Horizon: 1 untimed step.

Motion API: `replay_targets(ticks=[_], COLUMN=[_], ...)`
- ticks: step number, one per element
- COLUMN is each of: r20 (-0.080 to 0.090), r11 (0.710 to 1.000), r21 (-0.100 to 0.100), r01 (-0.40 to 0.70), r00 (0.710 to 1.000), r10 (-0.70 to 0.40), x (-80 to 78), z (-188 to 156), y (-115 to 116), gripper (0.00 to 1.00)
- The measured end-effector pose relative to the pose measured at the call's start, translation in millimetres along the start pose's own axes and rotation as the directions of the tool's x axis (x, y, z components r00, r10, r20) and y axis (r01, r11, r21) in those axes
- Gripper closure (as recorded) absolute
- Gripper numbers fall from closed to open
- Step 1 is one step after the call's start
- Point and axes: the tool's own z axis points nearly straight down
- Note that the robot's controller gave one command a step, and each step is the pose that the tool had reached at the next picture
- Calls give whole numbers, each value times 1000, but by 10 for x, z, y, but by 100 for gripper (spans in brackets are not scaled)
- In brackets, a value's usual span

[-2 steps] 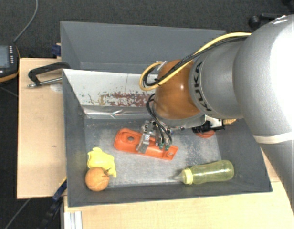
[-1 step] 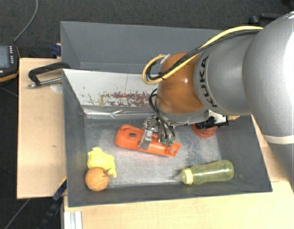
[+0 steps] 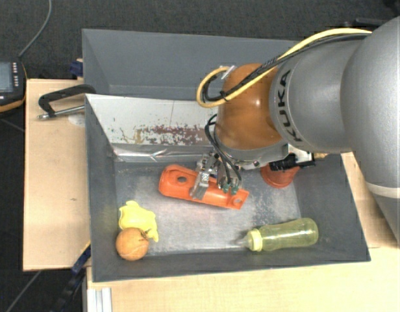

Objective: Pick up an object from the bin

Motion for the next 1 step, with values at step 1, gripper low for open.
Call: replay_targets(ticks=[1], r20=[4], r11=[1000], r21=[-2], r01=[0], r00=[1000], r10=[0], x=[-11], z=[-241], y=[6], gripper=[100])
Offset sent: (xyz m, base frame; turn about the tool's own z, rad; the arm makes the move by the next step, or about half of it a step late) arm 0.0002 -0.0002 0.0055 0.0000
